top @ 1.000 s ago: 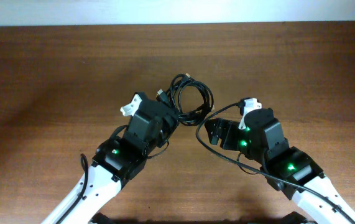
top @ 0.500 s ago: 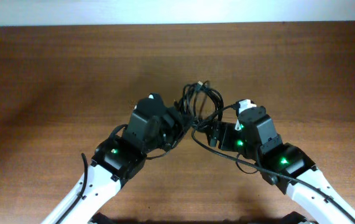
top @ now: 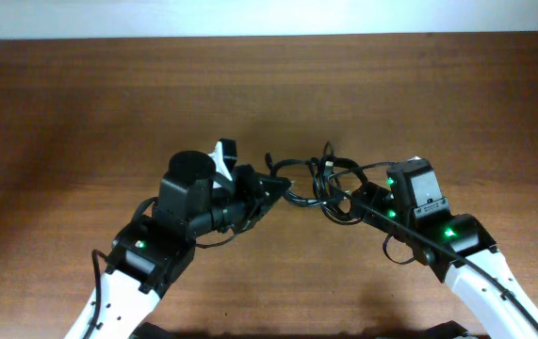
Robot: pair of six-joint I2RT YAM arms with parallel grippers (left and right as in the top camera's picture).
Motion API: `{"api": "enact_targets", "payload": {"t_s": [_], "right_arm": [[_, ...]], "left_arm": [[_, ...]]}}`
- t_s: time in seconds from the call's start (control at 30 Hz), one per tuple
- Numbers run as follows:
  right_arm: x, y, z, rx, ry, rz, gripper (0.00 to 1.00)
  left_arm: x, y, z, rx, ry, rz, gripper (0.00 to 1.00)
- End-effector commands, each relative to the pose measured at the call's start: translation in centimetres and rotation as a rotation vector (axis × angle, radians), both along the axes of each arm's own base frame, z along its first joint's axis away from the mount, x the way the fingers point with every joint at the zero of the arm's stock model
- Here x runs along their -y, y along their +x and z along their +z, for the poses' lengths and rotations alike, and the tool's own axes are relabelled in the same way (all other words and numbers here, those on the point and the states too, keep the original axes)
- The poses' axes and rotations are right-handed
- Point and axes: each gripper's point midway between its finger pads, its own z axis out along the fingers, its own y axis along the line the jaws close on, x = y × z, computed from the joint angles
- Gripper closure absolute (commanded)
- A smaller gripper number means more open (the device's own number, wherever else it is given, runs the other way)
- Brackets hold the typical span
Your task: Untangle cables
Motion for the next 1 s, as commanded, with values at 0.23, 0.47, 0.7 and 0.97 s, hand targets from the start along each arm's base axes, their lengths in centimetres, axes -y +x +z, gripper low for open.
{"api": "enact_targets", "payload": {"t_s": [0.23,0.47,0.7,0.97], "right_arm": [[1.1,0.3,-0.1,-0.003,-0.010,-0.068,0.96],[0.6,0.4,0.1,0.004,0.016,-0.053,0.96],[-3.7,1.3,2.3,0.093,0.174,0.168,0.96],[-10.5,0.4,8.2,0.261,0.494,0.539,0.96]], "left_arm": [[-2.9,1.8,1.3,0.497,0.335,-0.125,1.00],[-6.6,4.1,-0.7,0.668,0.736,-0.117,0.31],[-0.6,-0.6,-1.8,0.766,0.469,-0.546,0.03],[1.3,-2.9,-1.6,1.066,0.422,-0.811,0.16]]}}
